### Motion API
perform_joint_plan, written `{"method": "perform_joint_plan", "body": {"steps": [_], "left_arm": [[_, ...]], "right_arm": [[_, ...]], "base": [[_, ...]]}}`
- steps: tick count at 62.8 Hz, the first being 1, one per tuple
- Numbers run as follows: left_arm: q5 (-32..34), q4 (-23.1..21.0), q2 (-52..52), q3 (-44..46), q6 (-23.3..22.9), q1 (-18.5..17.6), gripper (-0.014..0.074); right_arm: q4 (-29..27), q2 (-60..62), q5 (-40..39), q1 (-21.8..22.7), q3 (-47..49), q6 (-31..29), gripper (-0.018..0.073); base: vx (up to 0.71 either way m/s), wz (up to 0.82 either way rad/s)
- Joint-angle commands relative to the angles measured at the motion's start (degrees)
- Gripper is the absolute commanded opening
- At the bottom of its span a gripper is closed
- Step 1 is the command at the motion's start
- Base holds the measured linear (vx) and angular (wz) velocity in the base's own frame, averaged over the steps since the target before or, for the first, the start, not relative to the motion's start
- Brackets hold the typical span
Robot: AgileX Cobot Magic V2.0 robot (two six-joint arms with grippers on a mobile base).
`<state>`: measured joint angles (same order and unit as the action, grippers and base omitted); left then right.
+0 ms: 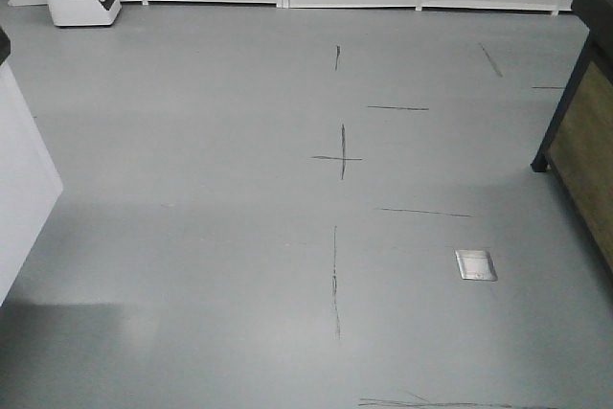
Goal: Pick three apples into basket with both arms
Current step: 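Drive the base across the floor toward the black fruit table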
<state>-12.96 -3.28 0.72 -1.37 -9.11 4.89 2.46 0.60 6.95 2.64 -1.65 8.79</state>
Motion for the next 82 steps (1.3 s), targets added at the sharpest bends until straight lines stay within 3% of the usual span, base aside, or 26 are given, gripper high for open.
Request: {"method": "perform_joint_plan", "body": {"steps": [1,82], "left_arm": [[4.04,-0.33,0.86,-1.35,-0.45,-0.33,-0.0006],[4.04,-0.33,0.86,-1.35,-0.45,-0.33,-0.0006]], "right_arm": [[0.34,0.59,-4.48,0.23,-0.78,-0.69,-0.0004],[0.34,0.59,-4.48,0.23,-0.78,-0.69,-0.0004]], "base": [[0.12,0.15],[0.19,-0.06]]}}
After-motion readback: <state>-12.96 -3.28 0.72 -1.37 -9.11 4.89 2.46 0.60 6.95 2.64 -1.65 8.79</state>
